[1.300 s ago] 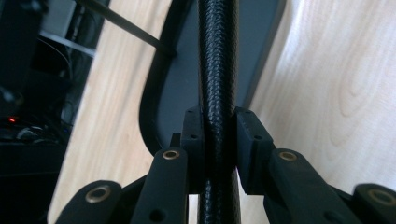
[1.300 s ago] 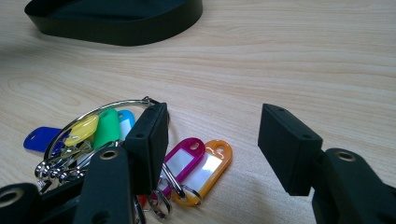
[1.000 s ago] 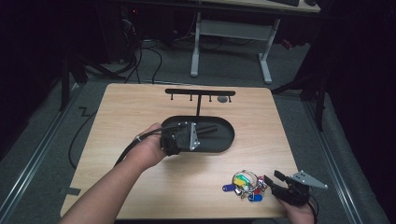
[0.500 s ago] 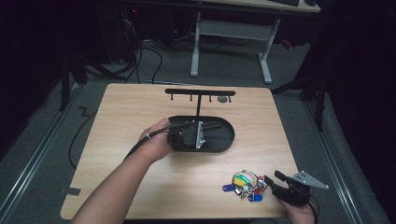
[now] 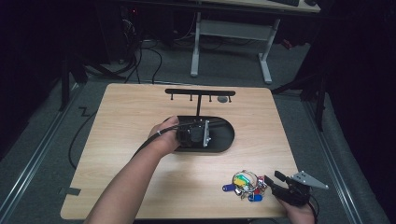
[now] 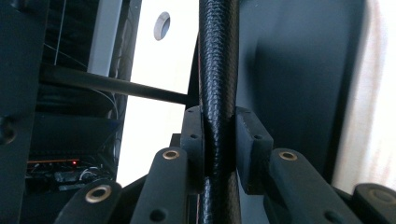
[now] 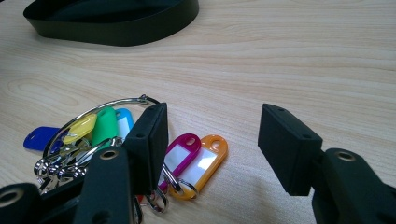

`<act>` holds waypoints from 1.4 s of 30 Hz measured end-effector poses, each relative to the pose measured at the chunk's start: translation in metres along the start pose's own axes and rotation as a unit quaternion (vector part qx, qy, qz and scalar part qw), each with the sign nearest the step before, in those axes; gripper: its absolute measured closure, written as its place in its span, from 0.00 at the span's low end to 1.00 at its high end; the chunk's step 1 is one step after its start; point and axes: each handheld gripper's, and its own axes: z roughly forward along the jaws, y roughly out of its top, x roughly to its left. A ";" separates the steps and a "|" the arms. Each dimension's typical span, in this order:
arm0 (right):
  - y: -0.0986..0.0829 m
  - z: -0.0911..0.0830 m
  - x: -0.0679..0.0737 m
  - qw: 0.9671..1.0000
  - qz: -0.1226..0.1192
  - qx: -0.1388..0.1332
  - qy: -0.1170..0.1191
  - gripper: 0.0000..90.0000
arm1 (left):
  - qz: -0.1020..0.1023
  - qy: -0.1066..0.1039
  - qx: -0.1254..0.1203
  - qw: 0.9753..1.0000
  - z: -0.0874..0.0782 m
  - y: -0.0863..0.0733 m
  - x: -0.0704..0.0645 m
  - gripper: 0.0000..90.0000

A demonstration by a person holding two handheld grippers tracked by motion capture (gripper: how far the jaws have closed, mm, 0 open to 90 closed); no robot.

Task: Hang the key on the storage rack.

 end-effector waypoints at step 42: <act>-0.001 0.004 0.001 1.000 0.000 0.011 0.006 0.48 | 0.049 -0.013 0.033 0.998 0.040 -0.019 -0.015 0.81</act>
